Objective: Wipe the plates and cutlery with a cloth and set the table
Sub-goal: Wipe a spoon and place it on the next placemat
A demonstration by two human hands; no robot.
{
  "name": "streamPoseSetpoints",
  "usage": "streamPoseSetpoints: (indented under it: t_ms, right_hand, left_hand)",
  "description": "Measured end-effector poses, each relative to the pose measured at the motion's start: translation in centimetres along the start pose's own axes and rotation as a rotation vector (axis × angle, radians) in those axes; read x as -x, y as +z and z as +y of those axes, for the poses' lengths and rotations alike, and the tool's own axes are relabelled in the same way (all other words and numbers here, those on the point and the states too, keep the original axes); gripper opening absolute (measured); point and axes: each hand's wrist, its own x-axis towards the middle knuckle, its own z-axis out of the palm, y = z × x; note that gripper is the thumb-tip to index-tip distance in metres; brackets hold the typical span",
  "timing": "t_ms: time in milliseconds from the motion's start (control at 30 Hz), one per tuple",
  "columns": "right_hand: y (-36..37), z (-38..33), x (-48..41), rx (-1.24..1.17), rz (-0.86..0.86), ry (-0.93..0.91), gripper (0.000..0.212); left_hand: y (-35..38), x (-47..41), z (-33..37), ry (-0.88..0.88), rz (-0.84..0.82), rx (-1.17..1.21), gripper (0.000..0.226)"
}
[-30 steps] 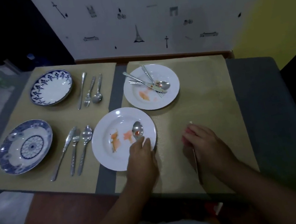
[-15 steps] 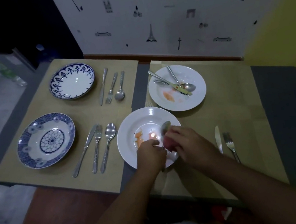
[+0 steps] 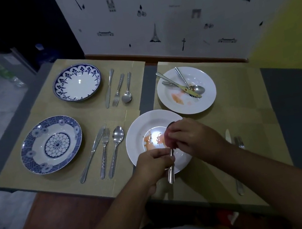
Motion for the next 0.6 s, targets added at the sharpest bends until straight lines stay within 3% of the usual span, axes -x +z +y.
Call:
streamPoseSetpoints:
  t_ms: [133,400,600]
  right_hand:
    - [1.0,-0.4,0.9,0.056,-0.125,-0.069,0.008]
    - [0.7,0.9,0.6,-0.015,-0.247,-0.105,0.017]
    - [0.0,2.2,-1.1,0.000,-0.240,-0.051,0.015]
  left_hand:
    - [-0.1,0.0,-0.3,0.002,0.007,-0.026,0.016]
    - [-0.1,0.2,-0.8,-0.002,0.001,0.038,0.019]
    - [0.4,0.2,-0.3,0.069,0.022,0.000,0.021]
